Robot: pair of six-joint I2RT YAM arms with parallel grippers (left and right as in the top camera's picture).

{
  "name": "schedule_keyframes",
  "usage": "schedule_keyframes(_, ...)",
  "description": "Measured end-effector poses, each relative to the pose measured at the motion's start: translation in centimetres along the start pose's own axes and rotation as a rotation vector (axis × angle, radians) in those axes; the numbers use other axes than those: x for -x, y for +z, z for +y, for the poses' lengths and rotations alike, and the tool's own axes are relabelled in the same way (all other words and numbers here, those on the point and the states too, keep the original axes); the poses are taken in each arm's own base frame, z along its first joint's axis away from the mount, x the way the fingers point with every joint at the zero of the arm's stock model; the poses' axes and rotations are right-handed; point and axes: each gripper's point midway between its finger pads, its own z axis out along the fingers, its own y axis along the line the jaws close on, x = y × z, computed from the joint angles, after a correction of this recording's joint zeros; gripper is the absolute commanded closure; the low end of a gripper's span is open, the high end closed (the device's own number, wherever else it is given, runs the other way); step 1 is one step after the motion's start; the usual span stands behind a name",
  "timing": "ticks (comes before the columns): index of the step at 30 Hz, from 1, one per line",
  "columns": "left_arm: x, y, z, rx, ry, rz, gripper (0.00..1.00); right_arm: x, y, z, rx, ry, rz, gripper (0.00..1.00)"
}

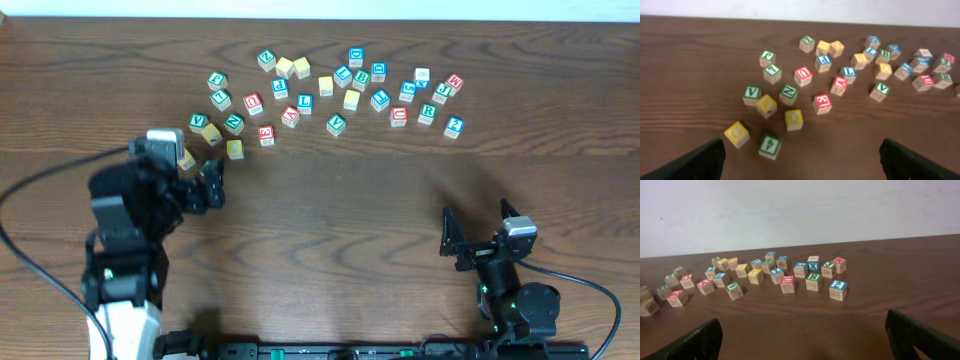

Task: Spell out CORL

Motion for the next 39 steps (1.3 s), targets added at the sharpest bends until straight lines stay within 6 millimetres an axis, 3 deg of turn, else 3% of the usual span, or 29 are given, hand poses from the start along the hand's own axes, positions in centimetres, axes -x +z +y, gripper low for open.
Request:
schedule_keyframes(13, 2.1, 0.1, -0.3, -0.022, -0.041, 0.132, 0.03, 0.0, 0.0, 0.0, 0.0, 0.0, 0.0, 0.01)
schedule_keyframes(26, 2.1, 0.1, -0.3, -0.022, -0.042, 0.135, 0.03, 0.0, 0.0, 0.0, 0.002, 0.0, 0.0, 0.01)
schedule_keyframes(39, 1.8, 0.1, -0.3, -0.022, -0.045, 0.146, 0.03, -0.1, -0.1, 1.6, 0.09, -0.001, 0.008, 0.01)
